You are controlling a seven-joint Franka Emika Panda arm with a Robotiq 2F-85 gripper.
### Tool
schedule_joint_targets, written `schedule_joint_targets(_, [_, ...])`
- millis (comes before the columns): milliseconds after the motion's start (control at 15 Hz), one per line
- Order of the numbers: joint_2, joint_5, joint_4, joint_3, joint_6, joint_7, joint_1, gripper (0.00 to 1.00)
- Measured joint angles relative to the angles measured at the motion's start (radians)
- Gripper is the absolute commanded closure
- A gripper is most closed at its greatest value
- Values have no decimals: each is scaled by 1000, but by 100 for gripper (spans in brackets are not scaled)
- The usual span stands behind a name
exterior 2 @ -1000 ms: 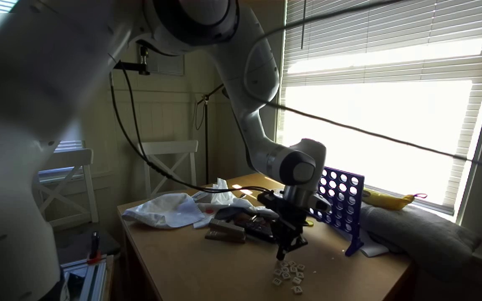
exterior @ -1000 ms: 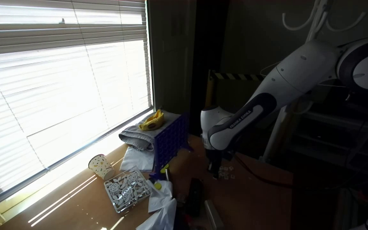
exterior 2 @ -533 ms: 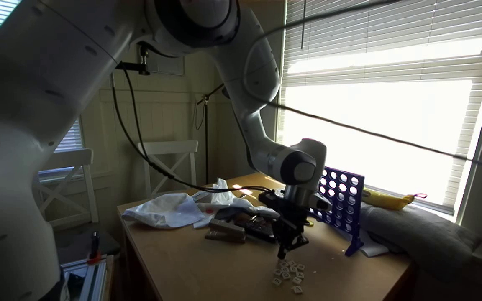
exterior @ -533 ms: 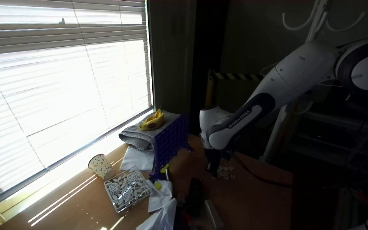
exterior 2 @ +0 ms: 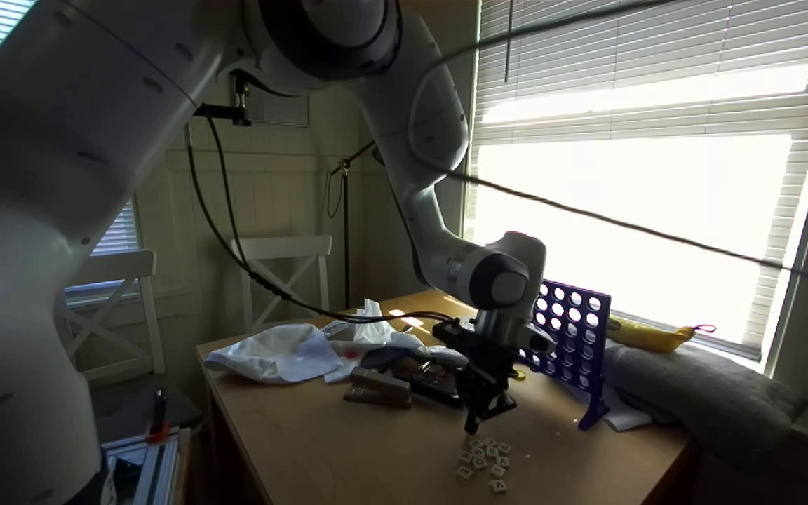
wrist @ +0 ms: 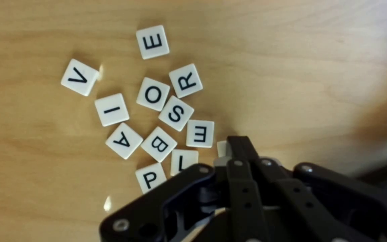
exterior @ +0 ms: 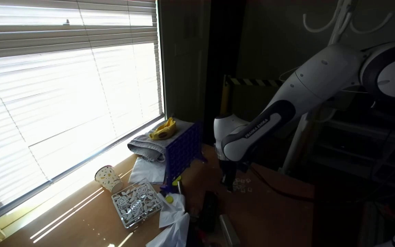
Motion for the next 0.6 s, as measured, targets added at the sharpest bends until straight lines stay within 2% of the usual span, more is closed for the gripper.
schedule_joint_targets(600, [20, 0, 36, 0, 5, 0, 0, 100])
